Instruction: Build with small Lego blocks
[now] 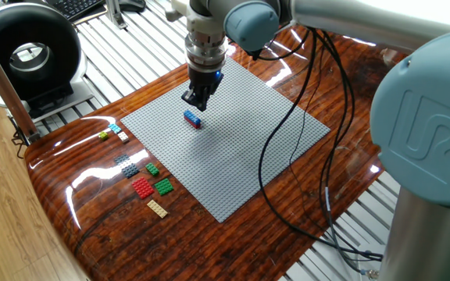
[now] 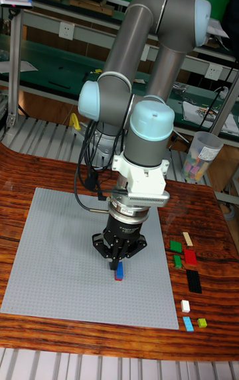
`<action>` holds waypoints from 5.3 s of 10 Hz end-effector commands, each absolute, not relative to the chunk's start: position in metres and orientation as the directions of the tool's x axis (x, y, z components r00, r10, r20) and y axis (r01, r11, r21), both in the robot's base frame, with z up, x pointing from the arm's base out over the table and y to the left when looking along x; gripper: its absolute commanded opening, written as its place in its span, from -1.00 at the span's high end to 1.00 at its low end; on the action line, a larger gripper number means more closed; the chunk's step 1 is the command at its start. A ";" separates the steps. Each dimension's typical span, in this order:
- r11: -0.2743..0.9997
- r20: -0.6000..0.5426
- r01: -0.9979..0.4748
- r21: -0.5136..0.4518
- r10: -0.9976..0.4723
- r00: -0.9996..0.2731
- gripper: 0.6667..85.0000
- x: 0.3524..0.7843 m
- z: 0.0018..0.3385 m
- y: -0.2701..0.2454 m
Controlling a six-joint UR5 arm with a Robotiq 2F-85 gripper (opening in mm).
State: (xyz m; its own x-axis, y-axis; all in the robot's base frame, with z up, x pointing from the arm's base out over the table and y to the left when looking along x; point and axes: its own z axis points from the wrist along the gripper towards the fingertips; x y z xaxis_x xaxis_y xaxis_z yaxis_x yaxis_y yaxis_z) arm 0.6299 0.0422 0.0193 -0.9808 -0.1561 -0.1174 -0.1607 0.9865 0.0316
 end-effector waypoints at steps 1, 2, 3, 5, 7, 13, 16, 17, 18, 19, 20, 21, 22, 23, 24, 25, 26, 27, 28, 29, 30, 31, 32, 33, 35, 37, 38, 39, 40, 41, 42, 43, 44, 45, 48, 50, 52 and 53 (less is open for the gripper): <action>0.987 -0.120 -0.154 0.044 -0.147 -0.982 0.98 0.628 0.021 0.043; 0.987 -0.118 -0.152 0.046 -0.146 -0.982 0.98 0.628 0.021 0.044; 0.987 -0.118 -0.152 0.046 -0.146 -0.982 0.98 0.627 0.022 0.044; 0.987 -0.117 -0.152 0.045 -0.146 -0.982 0.98 0.626 0.021 0.043; 0.987 -0.117 -0.152 0.045 -0.146 -0.982 0.98 0.626 0.021 0.043; 0.988 -0.117 -0.148 0.048 -0.141 -0.983 0.98 0.625 0.020 0.044; 0.988 -0.117 -0.148 0.048 -0.141 -0.983 0.98 0.625 0.021 0.044; 0.988 -0.117 -0.148 0.050 -0.141 -0.983 0.98 0.625 0.020 0.045; 0.988 -0.117 -0.146 0.050 -0.139 -0.983 0.98 0.625 0.020 0.045; 0.988 -0.117 -0.145 0.053 -0.138 -0.984 0.98 0.625 0.021 0.046; 0.988 -0.117 -0.143 0.054 -0.136 -0.984 0.98 0.625 0.021 0.046; 0.988 -0.117 -0.143 0.054 -0.136 -0.984 0.98 0.625 0.021 0.046; 0.988 -0.117 -0.145 0.050 -0.138 -0.984 0.98 0.624 0.021 0.045; 0.988 -0.115 -0.146 0.049 -0.140 -0.983 0.98 0.623 0.022 0.042; 0.988 -0.114 -0.148 0.049 -0.141 -0.983 0.98 0.622 0.022 0.041; 0.988 -0.114 -0.148 0.049 -0.141 -0.983 0.98 0.622 0.023 0.041; 0.988 -0.114 -0.148 0.049 -0.141 -0.983 0.98 0.621 0.023 0.040; 0.988 -0.114 -0.148 0.052 -0.141 -0.983 0.98 0.619 0.022 0.040; 0.988 -0.114 -0.148 0.052 -0.141 -0.983 0.98 0.618 0.022 0.041; 0.988 -0.116 -0.146 0.052 -0.139 -0.983 0.98 0.619 0.021 0.042; 0.988 -0.116 -0.146 0.052 -0.139 -0.983 0.98 0.619 0.021 0.042; 0.988 -0.116 -0.145 0.052 -0.138 -0.984 0.98 0.618 0.020 0.043; 0.988 -0.117 -0.145 0.052 -0.138 -0.984 0.98 0.619 0.020 0.044; 0.988 -0.117 -0.143 0.052 -0.136 -0.984 0.98 0.619 0.019 0.046; 0.988 -0.117 -0.143 0.052 -0.136 -0.984 0.98 0.619 0.019 0.047; 0.988 -0.117 -0.143 0.052 -0.136 -0.984 0.98 0.619 0.019 0.047; 0.989 -0.117 -0.143 0.049 -0.137 -0.984 0.98 0.619 0.019 0.046; 0.988 -0.117 -0.145 0.049 -0.138 -0.984 0.98 0.619 0.019 0.045; 0.988 -0.117 -0.149 0.048 -0.143 -0.983 0.98 0.619 0.021 0.043; 0.986 -0.115 -0.157 0.051 -0.150 -0.982 0.98 0.618 0.024 0.040; 0.986 -0.112 -0.160 0.053 -0.153 -0.982 0.98 0.616 0.026 0.038; 0.985 -0.110 -0.161 0.060 -0.154 -0.982 0.98 0.615 0.028 0.037; 0.986 -0.109 -0.155 0.064 -0.148 -0.983 0.98 0.614 0.032 0.040; 0.987 -0.100 -0.146 0.063 -0.139 -0.985 0.98 0.614 0.038 0.044; 0.991 -0.088 -0.128 0.047 -0.124 -0.988 0.98 0.617 0.049 0.053; 0.981 -0.072 -0.191 0.018 -0.190 -0.979 0.98 0.613 0.048 0.046; 0.978 -0.077 -0.206 0.019 -0.204 -0.976 0.98 0.614 0.048 0.047; 0.981 -0.083 -0.191 0.019 -0.189 -0.978 0.98 0.618 0.045 0.055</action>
State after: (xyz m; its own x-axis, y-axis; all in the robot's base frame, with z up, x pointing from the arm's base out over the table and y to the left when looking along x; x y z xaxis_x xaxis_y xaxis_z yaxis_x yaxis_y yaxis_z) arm 0.6147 0.0484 0.0448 -0.9785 -0.1907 -0.0784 -0.1924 0.9812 0.0154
